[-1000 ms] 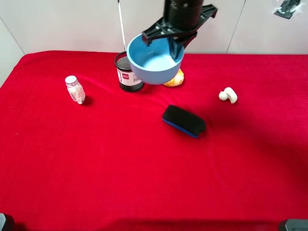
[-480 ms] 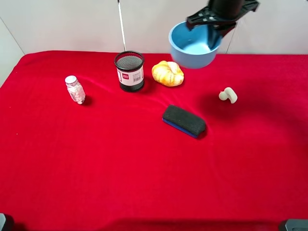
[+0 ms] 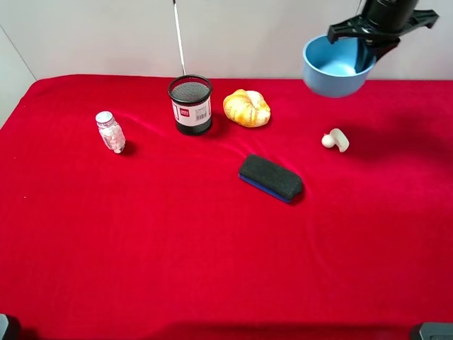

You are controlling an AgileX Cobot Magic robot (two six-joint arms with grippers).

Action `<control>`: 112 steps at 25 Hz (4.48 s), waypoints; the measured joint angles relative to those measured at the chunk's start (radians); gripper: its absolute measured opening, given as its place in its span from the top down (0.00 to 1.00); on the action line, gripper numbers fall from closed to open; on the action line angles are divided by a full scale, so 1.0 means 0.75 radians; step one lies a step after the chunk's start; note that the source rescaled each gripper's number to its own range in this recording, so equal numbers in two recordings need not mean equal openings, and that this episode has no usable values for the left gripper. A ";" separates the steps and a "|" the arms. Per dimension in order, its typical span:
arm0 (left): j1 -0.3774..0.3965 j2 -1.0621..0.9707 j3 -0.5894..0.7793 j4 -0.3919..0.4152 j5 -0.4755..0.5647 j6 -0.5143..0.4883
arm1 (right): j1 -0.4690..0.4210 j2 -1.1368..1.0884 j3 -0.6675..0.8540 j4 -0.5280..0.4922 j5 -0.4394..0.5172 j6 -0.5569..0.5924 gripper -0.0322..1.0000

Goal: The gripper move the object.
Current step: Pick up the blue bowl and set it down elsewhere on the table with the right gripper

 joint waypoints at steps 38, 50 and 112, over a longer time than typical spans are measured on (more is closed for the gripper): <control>0.000 0.000 0.000 0.000 0.001 0.000 | -0.272 0.263 0.000 -0.008 -0.357 0.003 0.97; 0.000 0.000 0.000 0.000 0.001 0.000 | -0.290 0.343 0.000 -0.008 -0.345 0.003 0.97; 0.000 0.000 0.000 0.000 0.001 0.000 | -0.244 -0.032 0.010 0.100 -0.004 0.056 0.17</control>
